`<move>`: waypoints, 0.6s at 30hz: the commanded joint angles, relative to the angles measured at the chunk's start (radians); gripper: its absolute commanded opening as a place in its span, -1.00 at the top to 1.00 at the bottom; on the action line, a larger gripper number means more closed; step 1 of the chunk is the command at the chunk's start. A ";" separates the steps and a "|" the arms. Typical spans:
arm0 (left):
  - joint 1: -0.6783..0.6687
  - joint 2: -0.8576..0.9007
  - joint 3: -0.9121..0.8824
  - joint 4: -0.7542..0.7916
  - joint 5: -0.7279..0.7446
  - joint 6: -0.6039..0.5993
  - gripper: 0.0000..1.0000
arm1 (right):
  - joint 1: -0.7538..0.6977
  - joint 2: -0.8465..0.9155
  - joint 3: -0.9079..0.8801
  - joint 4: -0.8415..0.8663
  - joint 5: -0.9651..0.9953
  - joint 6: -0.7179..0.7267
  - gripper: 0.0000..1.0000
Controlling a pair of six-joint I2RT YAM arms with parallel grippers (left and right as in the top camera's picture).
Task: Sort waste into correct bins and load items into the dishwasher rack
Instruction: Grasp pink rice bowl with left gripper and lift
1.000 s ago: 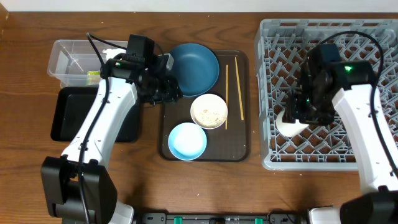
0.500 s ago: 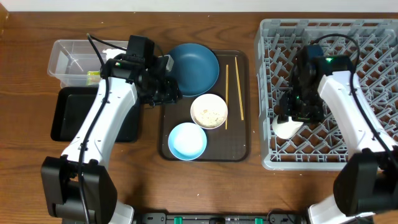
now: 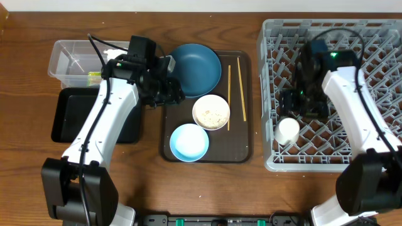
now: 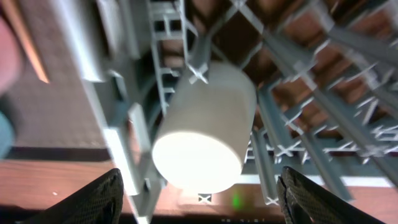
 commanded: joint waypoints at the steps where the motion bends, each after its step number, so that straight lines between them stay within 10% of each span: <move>1: -0.002 -0.010 -0.001 0.010 -0.005 0.003 0.07 | 0.024 -0.052 0.105 -0.010 -0.002 -0.006 -0.55; 18: -0.474 0.090 0.054 0.090 -0.402 0.197 -0.22 | -0.106 -0.058 0.178 -0.003 0.002 -0.034 -0.90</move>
